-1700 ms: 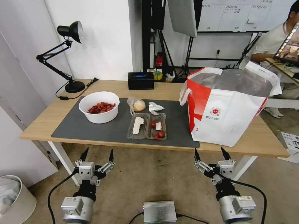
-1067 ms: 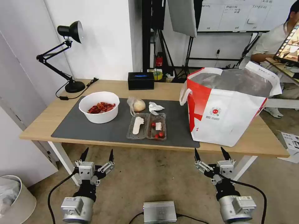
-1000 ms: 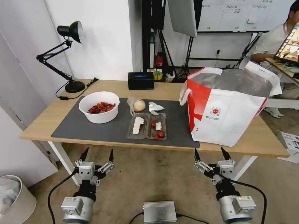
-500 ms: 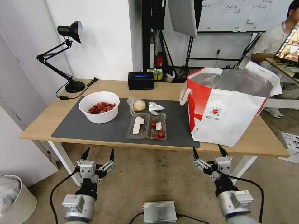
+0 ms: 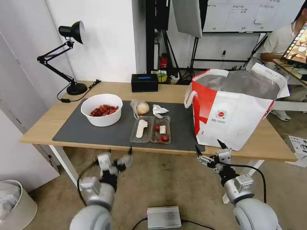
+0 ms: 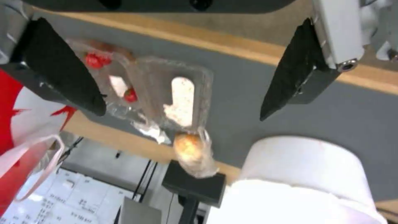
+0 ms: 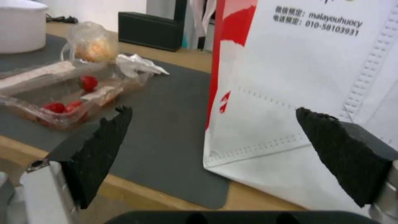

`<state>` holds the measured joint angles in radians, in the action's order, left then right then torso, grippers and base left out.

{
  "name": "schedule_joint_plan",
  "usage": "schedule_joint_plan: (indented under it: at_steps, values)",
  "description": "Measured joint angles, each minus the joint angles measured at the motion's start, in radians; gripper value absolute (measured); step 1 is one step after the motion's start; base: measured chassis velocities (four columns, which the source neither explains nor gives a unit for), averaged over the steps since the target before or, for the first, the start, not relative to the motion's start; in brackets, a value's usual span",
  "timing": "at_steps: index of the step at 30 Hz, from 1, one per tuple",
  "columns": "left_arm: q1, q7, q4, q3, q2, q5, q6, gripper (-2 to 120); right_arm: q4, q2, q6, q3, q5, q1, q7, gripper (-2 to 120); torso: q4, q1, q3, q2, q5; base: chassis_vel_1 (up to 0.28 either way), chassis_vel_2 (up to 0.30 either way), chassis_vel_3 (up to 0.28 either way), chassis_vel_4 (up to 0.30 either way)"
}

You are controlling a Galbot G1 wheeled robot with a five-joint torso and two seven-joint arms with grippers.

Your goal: Pick up the trash from the table and place it into the takeout bag.

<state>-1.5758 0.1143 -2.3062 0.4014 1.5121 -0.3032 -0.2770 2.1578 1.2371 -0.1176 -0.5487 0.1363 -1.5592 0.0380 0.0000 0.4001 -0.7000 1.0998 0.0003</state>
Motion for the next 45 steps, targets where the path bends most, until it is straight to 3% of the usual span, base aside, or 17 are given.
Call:
schedule_joint_plan:
  at_steps: [18, 30, 45]
  values:
    - [-0.007, 0.007, -0.014, 0.008, -0.005, -0.044, -0.017, 100, 0.000, 0.006, 0.003, 0.007, 0.001, -0.003, 0.017, 100, -0.0001, 0.000, 0.000, 0.000, -0.0004, 0.000, 0.000, 0.000, 0.000]
    - [0.022, 0.114, -0.001, -0.005, -0.010, -0.305, -0.128, 100, 0.005, 0.005, 0.003, 0.012, 0.001, -0.004, 0.026, 100, -0.0001, 0.000, 0.000, 0.000, -0.0004, 0.000, 0.000, 0.000, 0.000]
    - [0.068, 0.219, 0.016, 0.001, -0.005, -0.565, -0.170, 100, -0.013, 0.004, 0.003, 0.031, 0.002, 0.006, 0.026, 100, 0.0000, 0.000, 0.000, 0.000, -0.0004, 0.000, 0.000, 0.000, 0.000]
